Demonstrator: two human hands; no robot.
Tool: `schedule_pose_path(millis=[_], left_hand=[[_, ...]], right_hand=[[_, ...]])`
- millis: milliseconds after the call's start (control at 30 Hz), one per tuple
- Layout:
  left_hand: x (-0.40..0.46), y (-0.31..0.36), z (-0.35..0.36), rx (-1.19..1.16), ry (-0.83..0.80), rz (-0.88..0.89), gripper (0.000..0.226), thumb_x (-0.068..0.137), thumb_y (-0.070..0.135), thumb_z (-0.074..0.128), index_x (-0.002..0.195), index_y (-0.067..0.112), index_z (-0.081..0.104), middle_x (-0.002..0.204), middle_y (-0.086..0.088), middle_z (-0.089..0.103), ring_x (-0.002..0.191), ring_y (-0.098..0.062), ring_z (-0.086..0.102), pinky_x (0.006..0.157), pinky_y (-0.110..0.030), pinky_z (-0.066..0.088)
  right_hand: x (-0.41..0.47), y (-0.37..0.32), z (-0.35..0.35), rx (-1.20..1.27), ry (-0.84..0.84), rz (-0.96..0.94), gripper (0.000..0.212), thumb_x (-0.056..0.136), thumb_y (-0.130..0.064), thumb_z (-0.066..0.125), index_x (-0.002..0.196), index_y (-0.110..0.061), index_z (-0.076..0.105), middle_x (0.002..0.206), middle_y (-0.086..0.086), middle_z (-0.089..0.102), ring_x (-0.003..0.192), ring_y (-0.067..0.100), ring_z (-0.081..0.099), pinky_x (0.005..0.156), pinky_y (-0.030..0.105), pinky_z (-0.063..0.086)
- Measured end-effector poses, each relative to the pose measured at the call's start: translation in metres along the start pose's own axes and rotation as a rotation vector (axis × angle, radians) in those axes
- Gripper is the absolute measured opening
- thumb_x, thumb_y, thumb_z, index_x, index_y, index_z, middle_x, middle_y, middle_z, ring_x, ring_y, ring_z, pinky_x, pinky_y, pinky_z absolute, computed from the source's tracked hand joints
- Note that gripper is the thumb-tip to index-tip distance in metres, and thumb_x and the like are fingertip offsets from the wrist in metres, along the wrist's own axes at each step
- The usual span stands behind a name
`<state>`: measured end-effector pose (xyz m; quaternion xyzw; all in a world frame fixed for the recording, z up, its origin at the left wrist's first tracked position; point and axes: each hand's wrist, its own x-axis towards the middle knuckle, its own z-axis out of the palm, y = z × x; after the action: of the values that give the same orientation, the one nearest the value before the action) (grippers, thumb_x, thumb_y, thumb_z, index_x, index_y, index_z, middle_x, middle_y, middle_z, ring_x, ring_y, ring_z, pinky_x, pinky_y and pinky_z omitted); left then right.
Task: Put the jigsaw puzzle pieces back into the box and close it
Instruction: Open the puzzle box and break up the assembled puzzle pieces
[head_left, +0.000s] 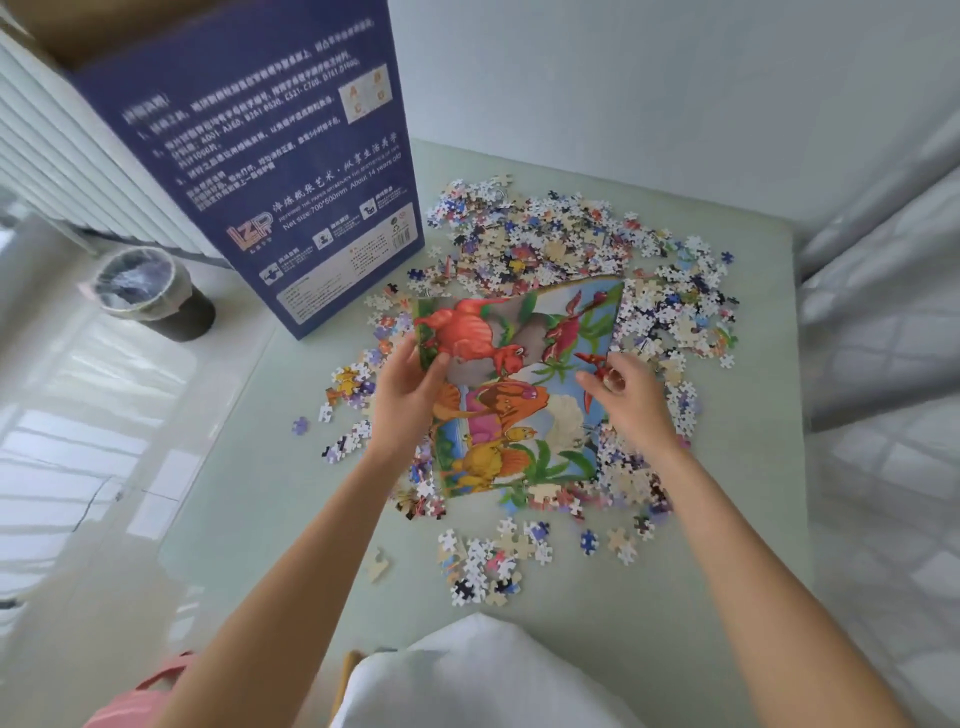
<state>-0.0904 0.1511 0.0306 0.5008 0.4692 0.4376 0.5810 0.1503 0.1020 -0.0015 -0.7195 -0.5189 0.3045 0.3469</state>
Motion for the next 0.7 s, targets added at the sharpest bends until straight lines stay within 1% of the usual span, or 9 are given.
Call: schedule_pose_path(millis=[100,167,233,300,367,433,500,567,700], left_hand=[[-0.003,0.011,-0.005,0.099,0.065,0.064,0.028,0.093,0.007,0.052,0.104,0.032,0.058,0.098,0.009,0.068,0.09,-0.014,0.065,0.083,-0.037,0.053],[-0.003,0.015,-0.01,0.332,0.112,0.137,0.018,0.092,0.014,0.057,0.099,0.031,0.06,0.09,0.015,0.068,0.083,-0.012,0.064,0.078,-0.04,0.054],[-0.001,0.019,-0.016,0.581,0.15,0.149,0.006,0.09,0.023,0.06,0.095,0.02,0.063,0.087,0.006,0.07,0.077,-0.017,0.065,0.073,-0.042,0.054],[0.0,0.025,-0.025,0.761,0.177,0.162,0.017,0.09,0.027,0.06,0.094,0.012,0.065,0.088,-0.002,0.073,0.069,-0.023,0.065,0.066,-0.04,0.053],[0.001,0.038,-0.032,0.801,0.175,0.202,0.02,0.091,0.025,0.058,0.093,0.006,0.065,0.091,-0.004,0.072,0.069,-0.025,0.066,0.065,-0.039,0.053],[0.003,0.053,-0.037,0.754,0.155,0.232,0.016,0.091,0.018,0.058,0.092,0.003,0.063,0.088,-0.003,0.071,0.075,-0.022,0.066,0.064,-0.032,0.051],[0.007,0.076,-0.048,0.736,0.158,0.296,0.013,0.09,0.016,0.059,0.094,0.004,0.063,0.084,0.001,0.07,0.075,-0.017,0.065,0.062,-0.027,0.046],[0.015,0.101,-0.064,0.751,0.171,0.415,0.014,0.09,0.02,0.06,0.101,0.012,0.064,0.091,0.009,0.069,0.079,-0.008,0.064,0.067,-0.025,0.049],[0.047,0.157,-0.123,0.947,0.389,0.697,0.025,0.09,0.03,0.059,0.114,0.022,0.061,0.113,0.006,0.065,0.109,-0.013,0.054,0.091,-0.029,0.038]], right_hand=[[-0.004,-0.021,-0.012,-0.118,0.008,-0.07,0.02,0.089,-0.028,0.06,0.08,-0.01,0.058,0.075,0.001,0.05,0.068,0.016,0.045,0.057,0.024,0.034],[-0.007,-0.033,-0.017,-0.202,0.028,-0.071,0.018,0.09,-0.03,0.058,0.083,-0.014,0.057,0.078,-0.001,0.054,0.067,0.014,0.049,0.053,0.018,0.035],[-0.005,-0.047,-0.02,-0.198,0.061,-0.054,0.02,0.092,-0.03,0.056,0.086,-0.011,0.056,0.081,0.003,0.059,0.067,0.018,0.057,0.052,0.025,0.044],[-0.001,-0.059,-0.021,-0.045,0.029,-0.015,0.018,0.094,-0.025,0.053,0.094,-0.007,0.055,0.088,0.009,0.062,0.07,0.02,0.064,0.053,0.032,0.054],[0.001,-0.069,-0.019,0.076,-0.009,-0.004,0.016,0.095,-0.021,0.05,0.102,-0.007,0.052,0.095,0.008,0.063,0.074,0.017,0.066,0.059,0.031,0.058],[0.003,-0.076,-0.019,0.108,-0.002,-0.054,0.013,0.096,-0.022,0.049,0.104,-0.013,0.051,0.096,0.0,0.065,0.077,0.014,0.066,0.068,0.042,0.058],[0.008,-0.095,-0.02,0.16,0.029,-0.136,0.008,0.095,-0.022,0.05,0.103,-0.021,0.052,0.097,-0.001,0.066,0.077,0.012,0.066,0.069,0.038,0.058],[0.016,-0.121,-0.027,0.242,0.089,-0.21,0.008,0.094,-0.019,0.051,0.097,-0.026,0.051,0.092,-0.001,0.066,0.072,0.008,0.065,0.064,0.024,0.056],[0.05,-0.191,-0.04,0.405,0.19,-0.332,0.013,0.094,-0.022,0.052,0.101,-0.011,0.051,0.092,0.003,0.066,0.072,0.013,0.066,0.063,0.023,0.055]])
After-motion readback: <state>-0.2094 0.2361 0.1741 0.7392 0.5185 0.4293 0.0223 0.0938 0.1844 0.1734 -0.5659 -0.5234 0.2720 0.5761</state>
